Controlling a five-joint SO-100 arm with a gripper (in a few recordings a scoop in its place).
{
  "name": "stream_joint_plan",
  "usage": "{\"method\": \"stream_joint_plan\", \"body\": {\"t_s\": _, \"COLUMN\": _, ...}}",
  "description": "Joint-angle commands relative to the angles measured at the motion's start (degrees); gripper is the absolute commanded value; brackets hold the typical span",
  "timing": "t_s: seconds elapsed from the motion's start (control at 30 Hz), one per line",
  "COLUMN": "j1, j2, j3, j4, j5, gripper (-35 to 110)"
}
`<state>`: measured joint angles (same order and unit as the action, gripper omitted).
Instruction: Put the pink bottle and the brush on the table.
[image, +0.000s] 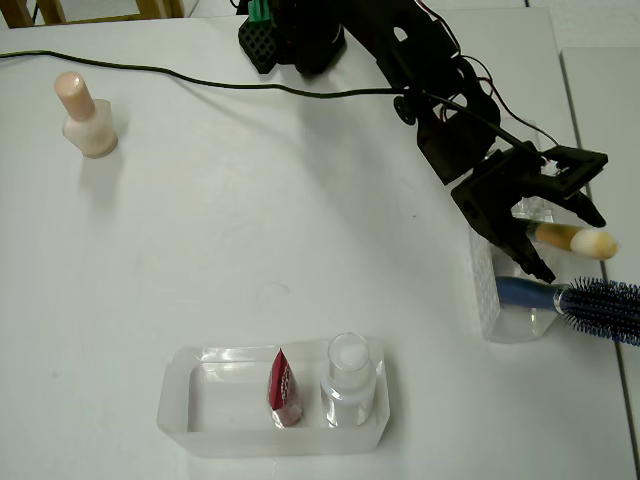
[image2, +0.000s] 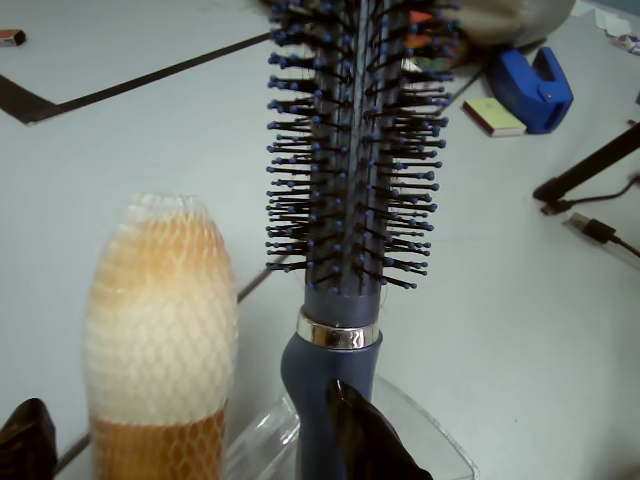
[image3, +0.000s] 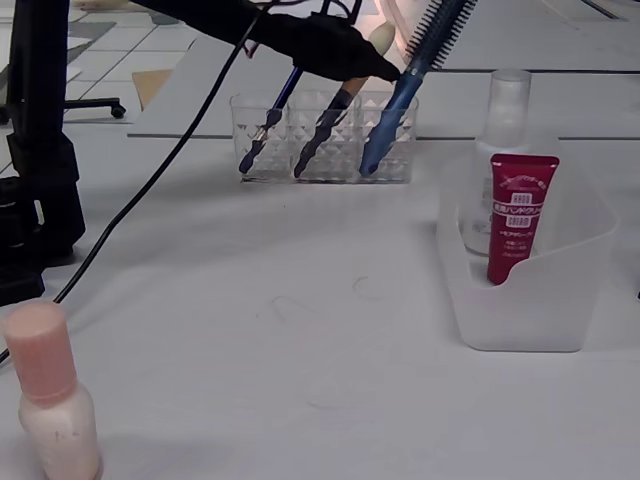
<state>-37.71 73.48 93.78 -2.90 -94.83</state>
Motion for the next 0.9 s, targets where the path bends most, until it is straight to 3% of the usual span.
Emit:
{"method": "stream_joint_plan", "body": {"t_s": 0.0, "j1": -1.2, "j2": 0.1, "j3": -2.2, "j4": -1.8, "j5": -1.1, "gripper": 38}}
{"method": "stream_joint_plan", "body": {"t_s": 0.87, "j1": -4.1, "j2": -2.0, "j3": -3.6, "j4": -2.5, "j5": -1.1, "gripper": 20}}
